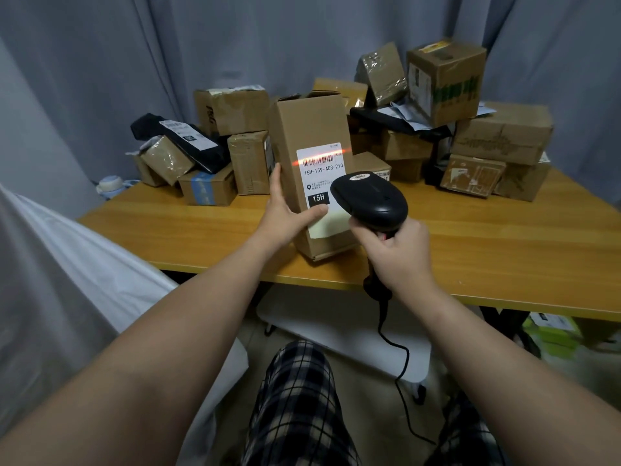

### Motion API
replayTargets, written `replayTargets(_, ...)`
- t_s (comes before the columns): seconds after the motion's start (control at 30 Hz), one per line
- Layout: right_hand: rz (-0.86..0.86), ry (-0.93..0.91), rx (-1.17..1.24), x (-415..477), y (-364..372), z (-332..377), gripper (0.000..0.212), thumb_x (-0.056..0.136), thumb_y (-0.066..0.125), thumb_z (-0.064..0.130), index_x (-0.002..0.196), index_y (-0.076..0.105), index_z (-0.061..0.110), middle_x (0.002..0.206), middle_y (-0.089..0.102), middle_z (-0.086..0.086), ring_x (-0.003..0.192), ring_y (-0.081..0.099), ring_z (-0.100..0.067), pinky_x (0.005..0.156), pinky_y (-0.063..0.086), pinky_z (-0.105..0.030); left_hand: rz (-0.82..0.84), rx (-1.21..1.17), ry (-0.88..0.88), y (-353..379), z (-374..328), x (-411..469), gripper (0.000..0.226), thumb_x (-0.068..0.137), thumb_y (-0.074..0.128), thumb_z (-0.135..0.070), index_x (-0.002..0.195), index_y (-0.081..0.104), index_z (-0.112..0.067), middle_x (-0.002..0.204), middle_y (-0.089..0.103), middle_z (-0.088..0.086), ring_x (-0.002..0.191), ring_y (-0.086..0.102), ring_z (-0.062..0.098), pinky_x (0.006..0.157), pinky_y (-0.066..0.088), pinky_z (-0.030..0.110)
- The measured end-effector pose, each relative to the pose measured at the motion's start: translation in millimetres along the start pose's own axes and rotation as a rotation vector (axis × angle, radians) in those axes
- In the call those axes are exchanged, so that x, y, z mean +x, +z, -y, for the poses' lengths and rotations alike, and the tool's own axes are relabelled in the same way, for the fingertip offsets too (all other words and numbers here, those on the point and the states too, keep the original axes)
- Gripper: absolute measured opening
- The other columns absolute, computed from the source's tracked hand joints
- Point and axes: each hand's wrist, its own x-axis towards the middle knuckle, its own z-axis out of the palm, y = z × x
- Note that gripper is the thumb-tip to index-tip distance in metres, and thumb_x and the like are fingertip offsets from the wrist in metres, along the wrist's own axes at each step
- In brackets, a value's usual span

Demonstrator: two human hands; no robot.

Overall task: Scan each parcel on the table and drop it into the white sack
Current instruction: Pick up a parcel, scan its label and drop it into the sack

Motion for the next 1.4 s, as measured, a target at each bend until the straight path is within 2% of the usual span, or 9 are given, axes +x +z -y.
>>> replayTargets(0.2, -0.008, 0.037, 0.03, -4, 1, -4, 0.054, 0.082, 0.076, 0.02, 0.048, 0.036, 0.032, 0.04, 0.045, 0.018, 0.043, 0.045, -0.004, 0.048, 0.028, -0.015, -0.001, -0.006, -0.006, 1, 1, 2, 0.118, 0.074, 0.082, -0.033, 0.15, -0.008, -0.036, 0.152, 0.034, 0.004, 0.143, 0.023, 0.022, 0.116, 0.026, 0.05)
replayTargets(0.63, -0.038, 0.062, 0.07, -6, 2, -1, 0.043, 0.082, 0.076, 0.021, 0.056, 0.044, 0.031, 0.044, 0.048, 0.022, 0.047, 0.048, -0.001, 0.049, 0.031, -0.012, -0.022, 0.023, 0.017, 5, -5, -9, 0.125, 0.056, 0.08, -0.056, 0.146, -0.007, -0.048, 0.154, 0.028, 0.005, 0.144, 0.019, 0.025, 0.115, 0.025, 0.054)
replayTargets(0.77, -0.003, 0.042, 0.109, -5, 3, 8, 0.019, 0.078, 0.074, 0.032, 0.067, 0.058, 0.028, 0.051, 0.054, 0.016, 0.056, 0.055, 0.001, 0.054, 0.039, -0.012, -0.097, -0.063, 0.057, 5, -1, -25, 0.123, 0.055, 0.082, -0.056, 0.145, -0.002, -0.05, 0.151, 0.034, 0.002, 0.14, 0.028, 0.019, 0.112, 0.033, 0.051)
replayTargets(0.93, 0.069, 0.002, 0.213, -4, 23, 25, 0.022, 0.075, 0.072, 0.036, 0.07, 0.066, 0.015, 0.059, 0.064, 0.005, 0.059, 0.058, -0.008, 0.06, 0.043, -0.017, -0.186, -0.17, 0.102, -20, -8, -49, 0.119, 0.067, 0.086, -0.035, 0.151, 0.001, -0.035, 0.14, 0.047, -0.004, 0.129, 0.045, 0.007, 0.108, 0.041, 0.045)
replayTargets(1.0, 0.126, -0.02, 0.289, -6, 40, 32, 0.05, 0.072, 0.071, 0.042, 0.079, 0.066, -0.007, 0.072, 0.064, -0.027, 0.068, 0.06, -0.034, 0.061, 0.045, -0.028, -0.207, -0.168, 0.116, -36, -7, -66, 0.116, 0.07, 0.085, -0.029, 0.151, 0.003, -0.036, 0.134, 0.05, -0.006, 0.123, 0.05, 0.004, 0.105, 0.045, 0.042)
replayTargets(1.07, 0.211, -0.043, 0.335, -12, 62, 42, 0.057, 0.07, 0.069, 0.044, 0.082, 0.065, -0.012, 0.074, 0.063, -0.031, 0.068, 0.06, -0.036, 0.06, 0.047, -0.035, -0.263, -0.134, 0.098, -56, -4, -88, 0.114, 0.068, 0.084, -0.036, 0.149, 0.004, -0.042, 0.134, 0.049, -0.005, 0.122, 0.051, 0.006, 0.101, 0.048, 0.039)
replayTargets(1.13, 0.33, -0.033, 0.342, -23, 85, 53, 0.056, 0.069, 0.069, 0.045, 0.082, 0.066, -0.009, 0.072, 0.065, -0.025, 0.07, 0.063, -0.033, 0.06, 0.049, -0.037, -0.367, -0.139, 0.053, -80, 3, -110, 0.109, 0.07, 0.08, -0.035, 0.147, 0.003, -0.043, 0.128, 0.049, -0.009, 0.117, 0.054, 0.006, 0.093, 0.051, 0.028)
replayTargets(1.27, 0.631, 0.084, 0.322, -53, 136, 72, 0.042, 0.066, 0.073, 0.047, 0.066, 0.063, 0.007, 0.053, 0.057, 0.003, 0.056, 0.054, -0.004, 0.055, 0.043, -0.024, -0.542, -0.143, -0.054, -135, 43, -158, 0.093, 0.086, 0.062, 0.001, 0.147, 0.002, -0.033, 0.112, 0.047, -0.011, 0.096, 0.06, 0.002, 0.07, 0.051, 0.011)
replayTargets(1.4, 0.855, 0.249, 0.313, -87, 190, 78, 0.017, 0.073, 0.082, 0.031, 0.082, 0.068, 0.028, 0.076, 0.07, 0.016, 0.077, 0.064, 0.005, 0.069, 0.053, -0.024, -0.609, -0.059, -0.17, -167, 90, -205, 0.098, 0.082, 0.063, 0.012, 0.147, 0.003, -0.029, 0.111, 0.048, -0.004, 0.081, 0.062, -0.007, 0.071, 0.053, 0.013)
